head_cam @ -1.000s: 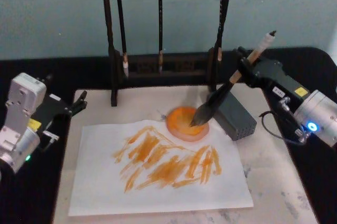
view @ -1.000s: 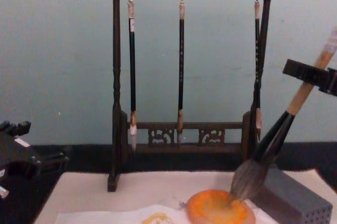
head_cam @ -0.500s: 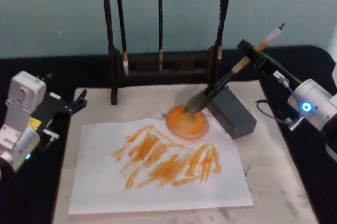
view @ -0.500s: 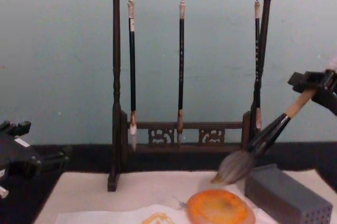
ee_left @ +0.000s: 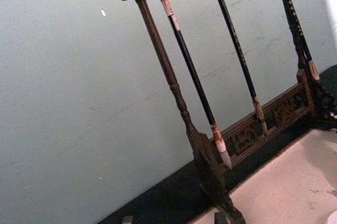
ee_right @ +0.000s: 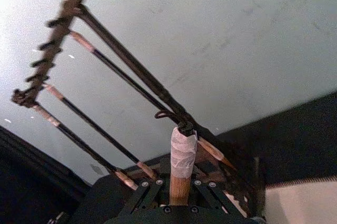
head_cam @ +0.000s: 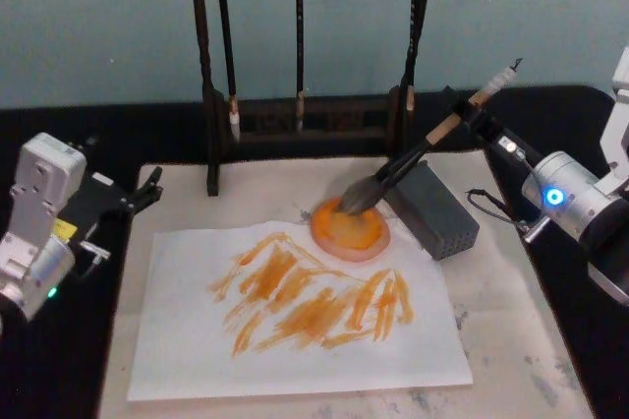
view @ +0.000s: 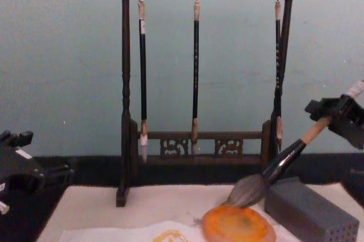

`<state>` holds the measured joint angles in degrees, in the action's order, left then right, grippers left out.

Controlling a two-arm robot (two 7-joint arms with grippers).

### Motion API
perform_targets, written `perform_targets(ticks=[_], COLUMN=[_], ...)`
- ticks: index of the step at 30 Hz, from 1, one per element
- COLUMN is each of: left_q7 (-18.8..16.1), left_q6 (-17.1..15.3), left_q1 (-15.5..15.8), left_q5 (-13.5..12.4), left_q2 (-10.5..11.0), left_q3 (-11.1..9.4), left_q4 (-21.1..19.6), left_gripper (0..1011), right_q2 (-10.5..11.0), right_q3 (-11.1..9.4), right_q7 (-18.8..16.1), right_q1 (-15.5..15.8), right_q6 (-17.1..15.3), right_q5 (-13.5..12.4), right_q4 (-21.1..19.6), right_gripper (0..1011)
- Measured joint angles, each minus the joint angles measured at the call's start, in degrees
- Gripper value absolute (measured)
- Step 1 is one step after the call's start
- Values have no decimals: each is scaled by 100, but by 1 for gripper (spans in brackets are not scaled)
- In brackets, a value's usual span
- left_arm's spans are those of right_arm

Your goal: Pick up the brush from the inkstone, write on the paper, then place the brush back to its original position.

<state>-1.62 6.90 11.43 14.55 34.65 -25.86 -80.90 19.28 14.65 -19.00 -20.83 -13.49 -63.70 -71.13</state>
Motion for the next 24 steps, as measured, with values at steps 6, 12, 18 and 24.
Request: perform_targets(ticks=[6, 12, 18, 24], left_q7=[0, 0, 0, 0], left_q6=[0, 0, 0, 0], left_q1=[0, 0, 0, 0], left_q5=[0, 0, 0, 0], left_q2=[0, 0, 0, 0], left_q3=[0, 0, 0, 0], left_q4=[0, 0, 0, 0], left_gripper=[1001, 1001, 1001, 1001], right_q2=[-57, -79, -82, -83], right_q3=[52, 117, 199, 286], right_q7=[57, 74, 88, 94], right_q1=[-182, -293, -376, -459], right_q6=[-127, -196, -179, -146], right_q5=[-188, -328, -396, -458], right_q4=[331, 523, 674, 814], right_gripper=[155, 155, 154, 155])
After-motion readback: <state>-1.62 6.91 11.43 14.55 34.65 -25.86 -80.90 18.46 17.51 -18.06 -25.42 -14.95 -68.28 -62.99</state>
